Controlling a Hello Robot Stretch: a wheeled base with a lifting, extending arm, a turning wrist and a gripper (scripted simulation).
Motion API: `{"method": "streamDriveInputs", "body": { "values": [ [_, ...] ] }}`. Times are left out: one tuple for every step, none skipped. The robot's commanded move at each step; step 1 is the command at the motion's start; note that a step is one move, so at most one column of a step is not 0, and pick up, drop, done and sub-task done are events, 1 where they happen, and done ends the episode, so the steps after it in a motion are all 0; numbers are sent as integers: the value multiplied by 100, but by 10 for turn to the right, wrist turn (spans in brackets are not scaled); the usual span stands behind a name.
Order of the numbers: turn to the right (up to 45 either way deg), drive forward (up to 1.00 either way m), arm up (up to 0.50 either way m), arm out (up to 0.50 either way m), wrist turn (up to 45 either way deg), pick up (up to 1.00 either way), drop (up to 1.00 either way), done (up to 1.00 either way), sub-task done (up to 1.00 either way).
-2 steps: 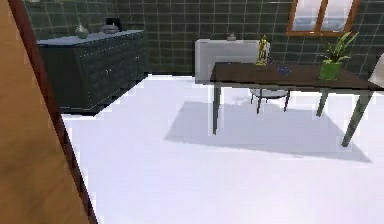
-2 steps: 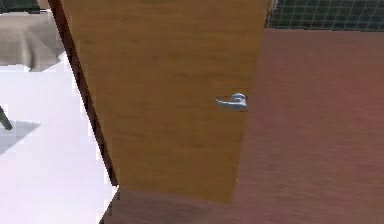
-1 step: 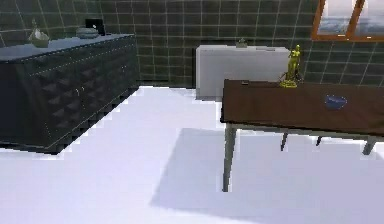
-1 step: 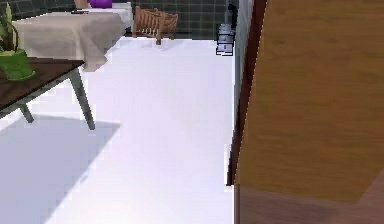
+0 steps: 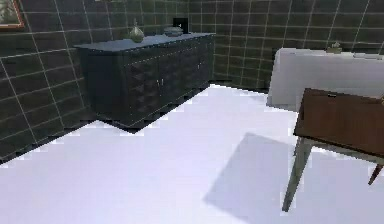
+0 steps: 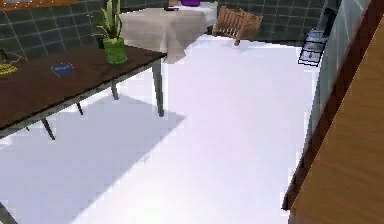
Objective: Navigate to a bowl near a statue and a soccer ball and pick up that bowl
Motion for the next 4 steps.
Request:
{"method": "streamDriveInputs", "body": {
  "values": [
    [0,100,0,0,0,0,0,0,0],
    [0,20,0,0,0,0,0,0,0],
    [300,0,0,0,0,0,0,0,0],
    [0,75,0,0,0,0,0,0,0]
  ]
}}
